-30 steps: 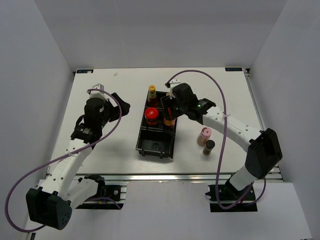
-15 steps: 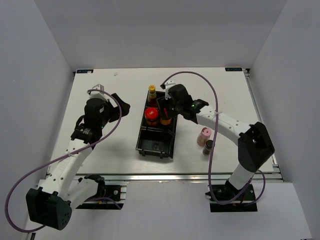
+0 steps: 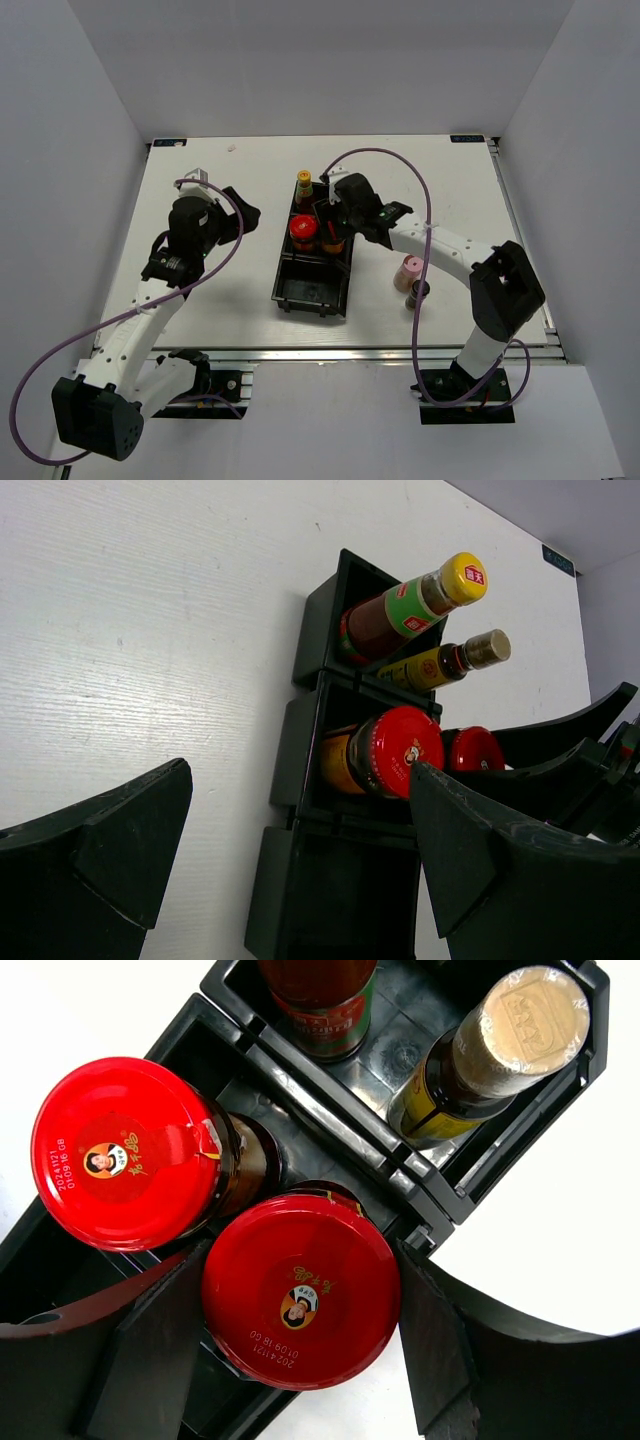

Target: Organize the condiment bottles

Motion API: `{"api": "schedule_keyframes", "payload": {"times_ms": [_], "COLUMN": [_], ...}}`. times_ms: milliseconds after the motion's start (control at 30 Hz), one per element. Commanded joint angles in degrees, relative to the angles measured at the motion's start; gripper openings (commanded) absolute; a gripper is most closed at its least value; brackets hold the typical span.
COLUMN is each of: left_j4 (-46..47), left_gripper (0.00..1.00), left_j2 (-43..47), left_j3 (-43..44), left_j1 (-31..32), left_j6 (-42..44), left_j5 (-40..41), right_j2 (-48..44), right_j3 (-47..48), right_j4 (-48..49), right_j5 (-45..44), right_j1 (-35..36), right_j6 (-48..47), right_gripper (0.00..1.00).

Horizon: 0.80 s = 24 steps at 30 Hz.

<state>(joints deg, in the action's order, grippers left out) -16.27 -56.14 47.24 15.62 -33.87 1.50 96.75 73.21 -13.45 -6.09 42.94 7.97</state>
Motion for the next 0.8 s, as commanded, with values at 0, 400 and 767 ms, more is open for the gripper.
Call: {"api": "schedule_keyframes", "payload": {"times_ms": [0, 400, 767], "left_j4": [0.2, -1.1, 0.6], "left_gripper": [0.98, 0.98, 0.98], "left_j2": [1.1, 2.9, -0.7], "left_j3": [-1.2, -1.2, 3.7], "left_j1": [0.3, 0.3, 13.0], "left_j6": [0.2, -0.2, 2.4], "left_j5": [-0.4, -1.0, 0.1], "right_j2": [-1.9, -7.9, -29.8], "right_j3": [0.4, -1.1, -15.7], "right_j4": [6.1, 8.1, 4.8], "right_j5": [-0.9, -1.3, -18.3], "right_j1": [0.4, 0.4, -7.8], "right_j6": [0.6, 2.6, 15.7], "right_gripper": [0.60, 0.89, 0.89]}}
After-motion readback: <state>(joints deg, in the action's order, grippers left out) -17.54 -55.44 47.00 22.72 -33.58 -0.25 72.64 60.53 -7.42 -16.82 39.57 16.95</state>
